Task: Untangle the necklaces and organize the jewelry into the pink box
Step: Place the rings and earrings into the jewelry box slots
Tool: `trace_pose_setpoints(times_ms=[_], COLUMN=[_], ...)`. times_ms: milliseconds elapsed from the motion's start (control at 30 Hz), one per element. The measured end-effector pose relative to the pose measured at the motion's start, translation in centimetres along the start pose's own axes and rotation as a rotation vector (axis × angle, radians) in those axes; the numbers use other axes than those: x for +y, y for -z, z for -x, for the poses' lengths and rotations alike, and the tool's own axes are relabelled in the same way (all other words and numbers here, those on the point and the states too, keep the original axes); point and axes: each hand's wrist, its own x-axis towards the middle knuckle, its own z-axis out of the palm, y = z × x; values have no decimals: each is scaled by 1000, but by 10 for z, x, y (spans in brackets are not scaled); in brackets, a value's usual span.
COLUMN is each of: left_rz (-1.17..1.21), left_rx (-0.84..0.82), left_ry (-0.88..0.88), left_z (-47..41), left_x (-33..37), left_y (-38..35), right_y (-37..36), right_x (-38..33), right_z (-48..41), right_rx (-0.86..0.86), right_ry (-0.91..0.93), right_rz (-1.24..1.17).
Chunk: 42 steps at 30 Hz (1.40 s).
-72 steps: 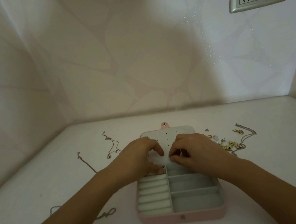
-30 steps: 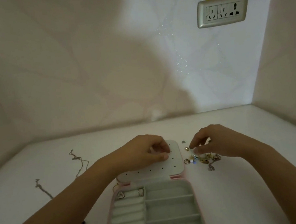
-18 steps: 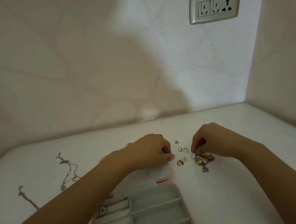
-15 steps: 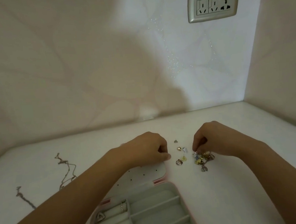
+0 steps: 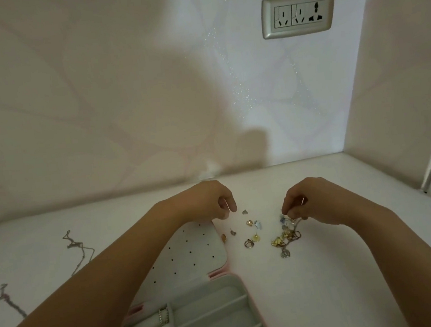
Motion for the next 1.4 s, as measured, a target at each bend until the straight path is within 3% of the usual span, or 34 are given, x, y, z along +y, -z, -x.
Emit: trace_pose_setpoints(times_ms=[367, 700, 1100, 1400], left_rz=[36, -89, -277, 99], left_rx=[-255, -197, -287, -349], left_ry=[-21, 56, 203, 13], left_z=[-9, -5, -4, 5], left_x=[9, 3, 16, 29], left_y=[-8, 7, -1, -3], right_y=[5, 6, 0, -1], right_x=[5, 3, -1, -4], right_z=[1, 1, -1, 0], right_rx=[-9, -17, -12, -27], right_ry=[-60, -80, -64, -48], right_rz=[37, 49, 29, 43])
